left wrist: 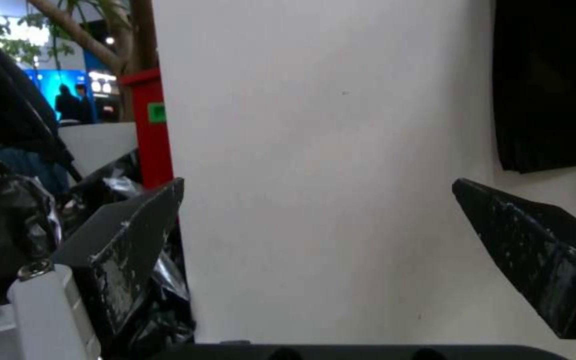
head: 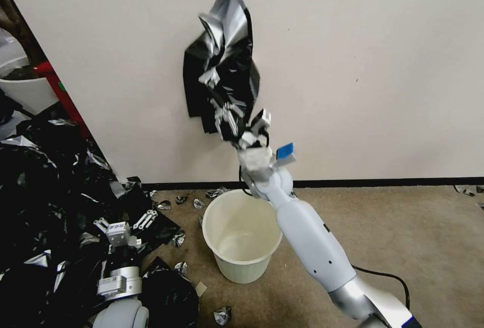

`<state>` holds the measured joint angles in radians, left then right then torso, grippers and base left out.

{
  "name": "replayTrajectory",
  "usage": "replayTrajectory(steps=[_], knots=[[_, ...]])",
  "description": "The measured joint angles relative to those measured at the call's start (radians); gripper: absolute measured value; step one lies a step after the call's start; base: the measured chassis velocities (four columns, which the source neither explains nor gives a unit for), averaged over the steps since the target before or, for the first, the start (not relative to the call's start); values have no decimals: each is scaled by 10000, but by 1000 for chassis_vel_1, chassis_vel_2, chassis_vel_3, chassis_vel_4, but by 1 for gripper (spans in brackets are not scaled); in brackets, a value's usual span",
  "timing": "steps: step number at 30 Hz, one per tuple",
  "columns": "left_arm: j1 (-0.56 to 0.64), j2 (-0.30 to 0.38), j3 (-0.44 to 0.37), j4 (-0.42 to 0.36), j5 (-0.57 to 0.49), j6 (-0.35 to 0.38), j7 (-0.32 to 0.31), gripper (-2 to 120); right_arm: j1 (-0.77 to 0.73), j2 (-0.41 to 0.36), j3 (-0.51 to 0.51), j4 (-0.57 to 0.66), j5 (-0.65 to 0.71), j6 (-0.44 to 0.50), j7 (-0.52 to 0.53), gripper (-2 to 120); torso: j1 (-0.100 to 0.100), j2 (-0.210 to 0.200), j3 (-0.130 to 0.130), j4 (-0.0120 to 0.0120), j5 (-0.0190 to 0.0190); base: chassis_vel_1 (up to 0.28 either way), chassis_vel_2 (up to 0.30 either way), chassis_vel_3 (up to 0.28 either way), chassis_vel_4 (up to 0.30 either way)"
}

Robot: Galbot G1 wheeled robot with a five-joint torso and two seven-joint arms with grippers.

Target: Place a trash bag onto the trash bin.

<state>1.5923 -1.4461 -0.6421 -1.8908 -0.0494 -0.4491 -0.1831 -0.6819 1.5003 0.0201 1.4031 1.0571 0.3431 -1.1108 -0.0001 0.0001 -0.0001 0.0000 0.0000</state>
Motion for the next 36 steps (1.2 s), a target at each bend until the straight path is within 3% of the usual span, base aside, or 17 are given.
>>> replayTrajectory(steps=[3,7,15,16,18,19,22,23,26,31,34,36], knots=[[-34,29,-23,8,0,12,0,100,-89,-79,169,-369,-353,-388,-1150,0,0,-1,1,0,0,0,0,0,0],[-77,37,-27,9,-2,26,0,100,-149,-131,299,-683,-682,-564,-1677,0,0,0,1,0,0,0,0,0,0],[-112,49,-26,33,-10,37,-5,100,-330,-216,548,-1077,-1024,-612,-1876,0,0,0,1,0,0,0,0,0,0],[-121,55,-25,43,-12,39,-6,100,-373,-249,576,-1074,-1140,-446,-1625,0,0,0,1,0,0,0,0,0,0],[-135,72,-11,53,-20,41,-10,100,-593,-401,547,-668,-1742,320,588,0,1,0,1,2,1,0,0,0,0],[-135,72,-11,53,-20,41,-10,100,-593,-401,547,-668,-1742,320,588,0,1,0,1,2,1,0,0,0,0],[-169,119,22,113,-46,42,-17,100,-1213,-779,499,458,-2339,1018,3642,7,0,0,1,1,-1,0,0,0,0],[-169,119,22,113,-46,42,-17,100,-1213,-779,499,458,-2339,1018,3642,7,0,0,1,1,-1,0,0,0,0],[-283,133,123,326,-60,30,-38,100,-2519,-1336,622,2042,-2715,1299,5518,24,1,0,0,-2,-1,0,0,0,0],[-389,128,295,453,-60,25,-42,100,-3689,-1656,805,3374,-3100,1319,6629,37,1,0,0,-3,2,0,0,0,0],[-484,120,431,543,-46,26,-43,100,-3980,-1735,924,4174,-4322,952,8363,52,1,0,0,-1,0,0,0,0,0],[-499,119,448,556,-41,29,-42,100,-3948,-1751,923,4325,-4920,804,8914,55,1,0,0,-2,0,0,0,0,0]])
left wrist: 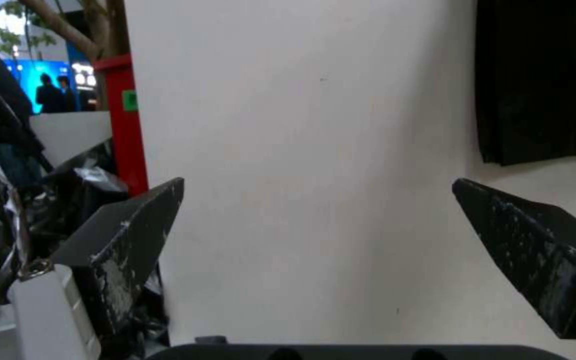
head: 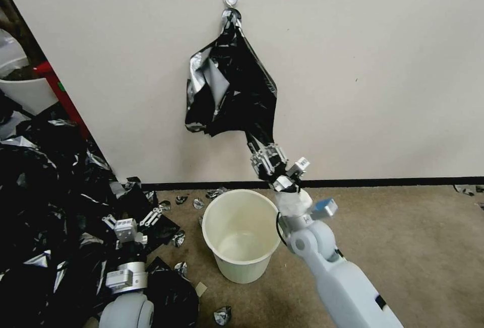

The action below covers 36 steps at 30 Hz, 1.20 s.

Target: Place a trash bag onto the trash bin.

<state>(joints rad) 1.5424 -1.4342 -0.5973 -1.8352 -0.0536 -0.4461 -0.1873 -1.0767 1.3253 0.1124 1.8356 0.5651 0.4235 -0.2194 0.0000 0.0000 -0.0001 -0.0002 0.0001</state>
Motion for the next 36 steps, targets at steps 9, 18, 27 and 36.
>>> replayTrajectory(steps=[9,18,27,36], knots=[[-12,-64,-5,-141,131,133,0,100,2428,418,-1377,-607,-5635,-1315,3091,91,0,0,2,6,-2,0,0,0,0],[86,-67,-314,-246,113,239,-35,100,4141,666,-2953,-799,-7370,-4003,4650,100,0,0,2,3,-2,0,0,0,0],[9,-124,-284,-133,99,237,-84,100,5036,838,-3691,-718,-6157,-6298,6077,99,1,0,2,2,-1,0,0,0,0],[-36,-53,-319,-129,73,236,-157,100,5063,953,-3751,-844,-5837,-7298,6369,84,0,0,2,2,-1,0,0,0,0]])
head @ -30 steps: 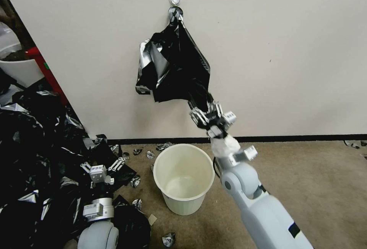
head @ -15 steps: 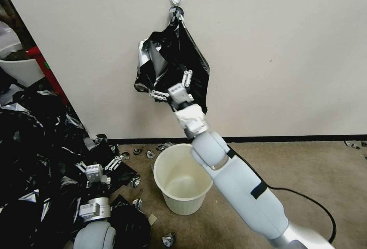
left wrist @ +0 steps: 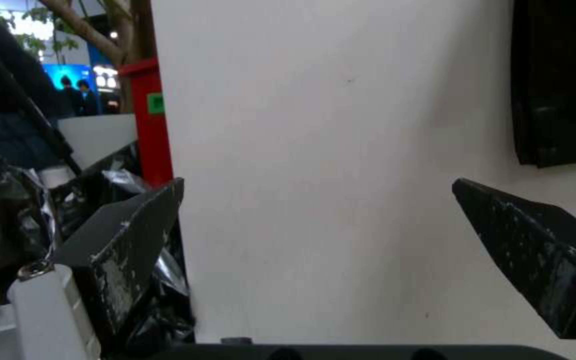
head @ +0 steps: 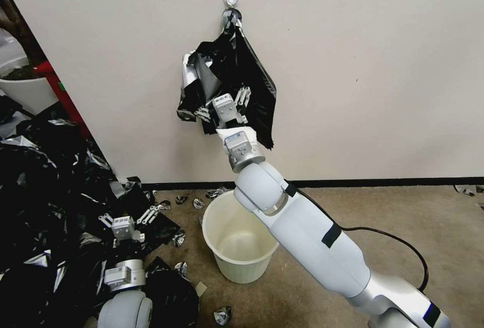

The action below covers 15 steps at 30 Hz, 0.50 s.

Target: Place a trash bag onto the trash bin.

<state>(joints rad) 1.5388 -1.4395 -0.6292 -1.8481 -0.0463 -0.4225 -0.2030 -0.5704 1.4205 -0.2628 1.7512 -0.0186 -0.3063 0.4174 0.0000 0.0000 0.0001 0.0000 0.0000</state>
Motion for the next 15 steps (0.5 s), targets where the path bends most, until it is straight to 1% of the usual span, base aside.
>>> replayTrajectory(steps=[3,4,5,6,7,8,11,12,13,14,15], knots=[[-35,17,18,-11,-7,0,-15,100,0,20,46,-55,-65,-68,194,71,0,0,0,0,0,0,0,0,0],[-59,24,32,-44,-9,3,-18,100,-12,23,82,-57,-109,-46,234,65,0,0,0,0,0,0,0,0,0],[-59,24,32,-44,-9,3,-18,100,-12,23,82,-57,-109,-46,234,65,0,0,0,0,0,0,0,0,0],[-83,36,40,-73,-10,7,-20,100,-33,23,101,-55,-119,2,251,58,0,1,0,-1,0,0,0,0,0],[-103,49,50,-93,-10,11,-21,100,-51,22,120,-49,-121,97,256,54,0,0,0,-1,0,0,0,0,0],[-103,49,50,-93,-10,11,-21,100,-51,22,120,-49,-121,97,256,54,0,0,0,-1,0,0,0,0,0],[-204,90,105,-199,-18,47,-32,100,-124,-4,230,-23,-72,463,256,39,0,1,-1,0,0,0,0,0,0],[-239,111,139,-229,-23,55,-35,100,-152,-15,266,-11,-38,540,251,36,0,0,-1,0,0,0,0,0,0],[-239,111,139,-229,-23,55,-35,100,-152,-15,266,-11,-38,540,251,36,0,0,-1,0,0,0,0,0,0],[-292,152,189,-268,-38,61,-38,100,-196,-23,316,4,4,680,241,31,0,0,-1,-1,0,0,0,0,0],[-292,152,189,-268,-38,61,-38,100,-196,-23,316,4,4,680,241,31,0,0,-1,-1,0,0,0,0,0]])
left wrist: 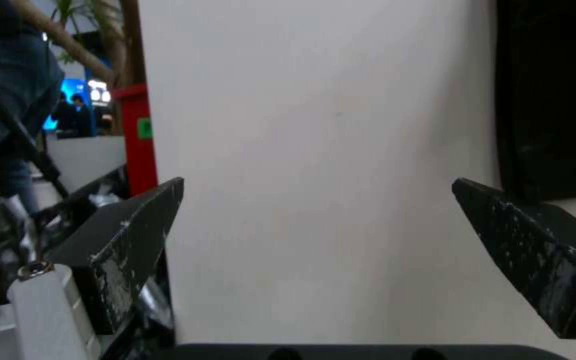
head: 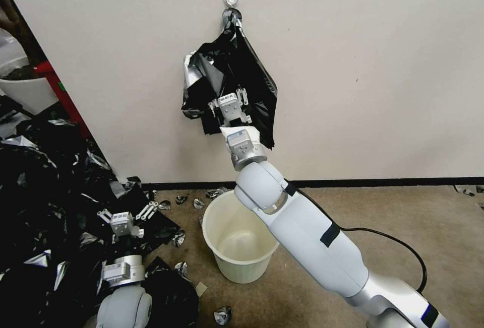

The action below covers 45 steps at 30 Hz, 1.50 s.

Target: Place a trash bag onto the trash bin.

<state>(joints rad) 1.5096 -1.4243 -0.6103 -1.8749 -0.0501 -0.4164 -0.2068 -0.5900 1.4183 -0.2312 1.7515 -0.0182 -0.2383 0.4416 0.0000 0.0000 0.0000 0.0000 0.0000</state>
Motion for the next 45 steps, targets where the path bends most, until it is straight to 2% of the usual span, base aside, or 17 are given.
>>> replayTrajectory(steps=[3,4,7,8,9,12,13,14,17,18,22,23,27,30,33,40,45], knots=[[-356,263,277,-218,-438,29,-4,100,-255,25,226,40,131,741,-46,14,0,0,0,1,0,0,0,0,0],[-356,263,277,-218,-438,29,-4,100,-255,25,226,40,131,741,-46,14,0,0,0,1,0,0,0,0,0],[-1204,944,785,-540,-1456,390,49,100,-724,92,484,172,733,1665,-333,0,-1,0,0,3,-1,0,0,0,0],[-1563,1214,925,-571,-1693,464,126,100,-888,103,541,225,973,1921,-421,0,0,-1,0,0,-2,0,0,0,0],[-1563,1214,925,-571,-1693,464,126,100,-888,103,541,225,973,1921,-421,0,0,-1,0,0,-2,0,0,0,0],[-2830,2418,1484,-469,-2500,616,655,100,-1365,129,733,359,1689,2585,-724,0,0,0,0,-2,-2,0,0,0,0],[-3394,3091,1797,-318,-2850,653,980,100,-1521,146,808,407,1958,2840,-860,0,0,0,0,-3,0,0,0,0,0],[-3394,3091,1797,-318,-2850,653,980,100,-1521,146,808,407,1958,2840,-860,0,0,0,0,-3,0,0,0,0,0],[-5050,4531,2648,93,-4093,772,2095,100,-1805,240,1071,432,2758,3941,-1463,0,0,-1,1,0,-2,0,0,0,0],[-5050,4531,2648,93,-4093,772,2095,100,-1805,240,1071,432,2758,3941,-1463,0,0,-1,1,0,-2,0,0,0,0],[-7217,5580,3883,805,-5045,1567,2671,100,-2008,305,1337,525,3146,4484,-1808,0,0,0,0,-1,1,0,0,0,0],[-7217,5580,3883,805,-5045,1567,2671,100,-2008,305,1337,525,3146,4484,-1808,0,0,0,0,-1,1,0,0,0,0],[-8741,5911,5186,1970,-5126,1871,3176,100,-2197,331,1417,614,3127,4730,-2118,0,1,0,1,0,0,0,0,0,0],[-9226,5929,5586,2312,-5168,1972,3321,100,-2271,354,1437,622,3053,4755,-2207,0,0,0,1,0,-2,0,0,0,0],[-9575,5828,5819,2533,-5424,2071,3471,100,-2297,385,1478,604,2901,4769,-2260,0,1,-1,1,1,0,0,0,0,0],[-9645,5668,5731,2556,-5944,2268,3995,100,-2243,419,1556,446,2813,4769,-2272,0,0,0,0,1,0,0,0,0,0],[-9913,5540,5695,2887,-6553,2440,4241,100,-2115,418,1579,305,2752,4787,-2324,0,0,0,0,1,0,0,0,0,0]])
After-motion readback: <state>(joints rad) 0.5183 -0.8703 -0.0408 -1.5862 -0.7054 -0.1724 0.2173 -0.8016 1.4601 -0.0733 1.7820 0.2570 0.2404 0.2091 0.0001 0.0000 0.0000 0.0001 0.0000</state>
